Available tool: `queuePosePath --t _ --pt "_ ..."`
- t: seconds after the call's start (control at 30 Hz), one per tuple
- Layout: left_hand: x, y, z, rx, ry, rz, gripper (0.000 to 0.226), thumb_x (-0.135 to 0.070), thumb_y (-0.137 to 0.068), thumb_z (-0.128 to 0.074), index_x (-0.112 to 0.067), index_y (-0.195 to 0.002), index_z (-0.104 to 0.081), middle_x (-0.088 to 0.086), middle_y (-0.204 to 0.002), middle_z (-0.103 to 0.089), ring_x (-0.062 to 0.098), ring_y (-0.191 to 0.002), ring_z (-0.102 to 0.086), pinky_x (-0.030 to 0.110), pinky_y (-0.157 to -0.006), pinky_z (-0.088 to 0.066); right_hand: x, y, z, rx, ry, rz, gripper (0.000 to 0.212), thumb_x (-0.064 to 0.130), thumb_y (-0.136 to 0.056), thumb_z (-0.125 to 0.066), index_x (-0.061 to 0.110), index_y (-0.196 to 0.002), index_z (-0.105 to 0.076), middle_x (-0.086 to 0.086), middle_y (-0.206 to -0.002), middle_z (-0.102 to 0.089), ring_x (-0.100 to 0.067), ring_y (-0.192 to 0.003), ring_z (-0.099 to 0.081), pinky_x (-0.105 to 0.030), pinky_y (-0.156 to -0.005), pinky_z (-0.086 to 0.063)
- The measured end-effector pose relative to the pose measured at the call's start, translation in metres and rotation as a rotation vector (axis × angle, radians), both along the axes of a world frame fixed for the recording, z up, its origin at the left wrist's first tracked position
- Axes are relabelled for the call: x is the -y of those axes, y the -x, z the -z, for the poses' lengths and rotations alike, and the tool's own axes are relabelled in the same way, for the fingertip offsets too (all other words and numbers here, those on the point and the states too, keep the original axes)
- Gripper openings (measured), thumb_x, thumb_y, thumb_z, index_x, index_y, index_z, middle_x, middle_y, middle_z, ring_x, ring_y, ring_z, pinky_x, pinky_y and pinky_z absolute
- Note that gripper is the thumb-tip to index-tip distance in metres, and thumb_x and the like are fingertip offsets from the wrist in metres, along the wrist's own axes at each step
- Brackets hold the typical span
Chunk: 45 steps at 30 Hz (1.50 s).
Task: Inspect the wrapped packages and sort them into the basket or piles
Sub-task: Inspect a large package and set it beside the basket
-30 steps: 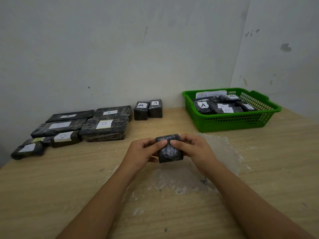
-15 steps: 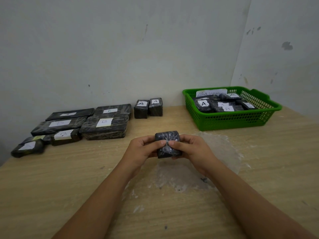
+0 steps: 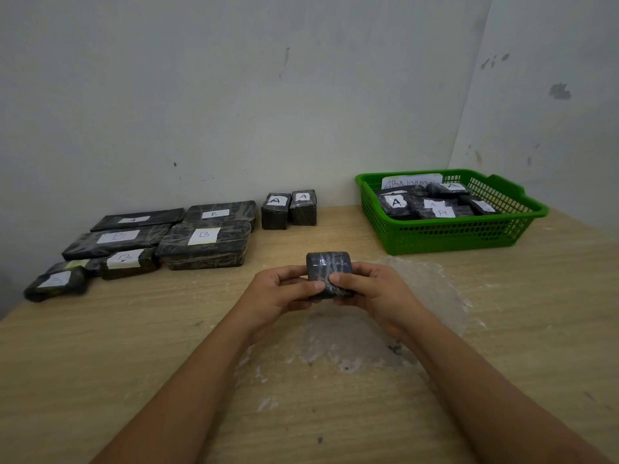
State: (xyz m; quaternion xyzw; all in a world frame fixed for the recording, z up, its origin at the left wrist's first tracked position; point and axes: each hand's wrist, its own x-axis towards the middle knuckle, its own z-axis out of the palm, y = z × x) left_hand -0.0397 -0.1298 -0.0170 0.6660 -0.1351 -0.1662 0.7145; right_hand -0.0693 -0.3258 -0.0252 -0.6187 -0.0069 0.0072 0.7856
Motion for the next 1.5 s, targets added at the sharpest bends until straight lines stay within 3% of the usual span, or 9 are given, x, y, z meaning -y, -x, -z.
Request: queuePosePath --t 0.13,0.33,0.53,0.67,0.8,1.0,1.27,1.37,1.5 --pt "-0.001 -0.002 0.001 0.004 -0.005 -0.026 0.039 -0.009 -0.081 -0.080 -0.009 -0.118 -0.071 0.013 -0.097 -0.079 0.018 -0.084 -0.075 0.022 -0.071 -0.056 0.003 0.000 -0.001 -0.002 -0.009 -0.048 0.028 0.007 -0.084 -0.075 -0.001 -0.111 -0.072 -0.012 -0.100 -0.077 -0.021 -0.089 -0.073 -0.028 -0.073 -0.059" --pt "-0.002 -0.004 0.002 0.024 0.003 -0.049 0.055 -0.018 -0.065 -0.085 -0.008 -0.117 -0.071 0.013 -0.089 -0.077 0.020 -0.084 -0.075 0.022 -0.066 -0.056 0.004 -0.001 0.002 0.012 -0.003 -0.038 0.025 -0.010 -0.083 -0.072 -0.001 -0.107 -0.071 -0.012 -0.092 -0.077 -0.021 -0.082 -0.072 -0.026 -0.069 -0.058" --pt "-0.003 -0.002 0.000 -0.003 0.008 0.011 0.037 -0.008 -0.080 -0.079 -0.010 -0.116 -0.072 0.011 -0.095 -0.078 0.017 -0.084 -0.075 0.023 -0.070 -0.057 0.011 0.000 0.001 -0.011 -0.002 -0.148 0.038 0.000 -0.083 -0.072 -0.005 -0.120 -0.069 -0.022 -0.117 -0.073 -0.025 -0.099 -0.072 -0.030 -0.080 -0.060" --pt "-0.004 -0.001 -0.001 -0.025 -0.010 0.027 0.036 -0.017 -0.080 -0.078 -0.008 -0.115 -0.073 0.013 -0.102 -0.078 0.019 -0.087 -0.074 0.023 -0.070 -0.057 0.012 0.000 0.001 0.003 0.029 -0.137 0.039 -0.002 -0.080 -0.073 -0.006 -0.119 -0.069 -0.020 -0.108 -0.074 -0.023 -0.092 -0.072 -0.029 -0.076 -0.061" --pt "-0.002 -0.004 0.002 -0.022 -0.050 -0.042 0.023 -0.023 -0.091 -0.073 -0.003 -0.103 -0.076 0.011 -0.092 -0.076 0.016 -0.080 -0.069 0.022 -0.065 -0.055 0.012 0.001 0.002 -0.029 0.038 -0.162 0.036 -0.004 -0.082 -0.072 -0.007 -0.117 -0.068 -0.018 -0.105 -0.075 -0.024 -0.092 -0.072 -0.031 -0.077 -0.062" --pt "-0.006 -0.007 0.002 -0.005 -0.104 -0.038 0.025 -0.023 -0.090 -0.074 0.000 -0.101 -0.075 0.011 -0.088 -0.075 0.015 -0.076 -0.067 0.022 -0.064 -0.054 0.011 0.003 -0.002 -0.039 0.038 -0.172 0.041 0.016 -0.086 -0.071 -0.010 -0.117 -0.068 -0.026 -0.113 -0.072 -0.026 -0.096 -0.072 -0.036 -0.080 -0.062" --pt "-0.004 -0.002 -0.002 0.000 -0.113 -0.014 0.043 -0.040 -0.078 -0.077 -0.008 -0.106 -0.077 0.012 -0.097 -0.079 0.019 -0.081 -0.072 0.028 -0.070 -0.056 0.011 0.000 0.001 -0.028 0.061 -0.099 0.021 0.010 -0.091 -0.068 -0.006 -0.103 -0.073 -0.018 -0.094 -0.075 -0.025 -0.084 -0.071 -0.034 -0.069 -0.060" --pt "-0.004 -0.004 -0.002 0.018 -0.091 -0.051 0.033 -0.029 -0.088 -0.075 -0.011 -0.115 -0.074 0.011 -0.103 -0.079 0.025 -0.089 -0.075 0.033 -0.076 -0.060 0.008 0.001 0.001 -0.027 0.066 -0.145 0.031 0.019 -0.085 -0.072 -0.005 -0.104 -0.073 -0.020 -0.097 -0.075 -0.025 -0.087 -0.072 -0.035 -0.074 -0.061" --pt "-0.004 -0.004 -0.005 -0.031 -0.042 -0.112 0.024 -0.019 -0.092 -0.073 -0.011 -0.114 -0.074 0.009 -0.096 -0.079 0.017 -0.076 -0.074 0.025 -0.062 -0.056 0.004 0.001 0.001 -0.001 0.100 -0.131 0.048 0.029 -0.080 -0.076 0.006 -0.122 -0.069 -0.014 -0.111 -0.074 -0.024 -0.097 -0.072 -0.037 -0.078 -0.060"
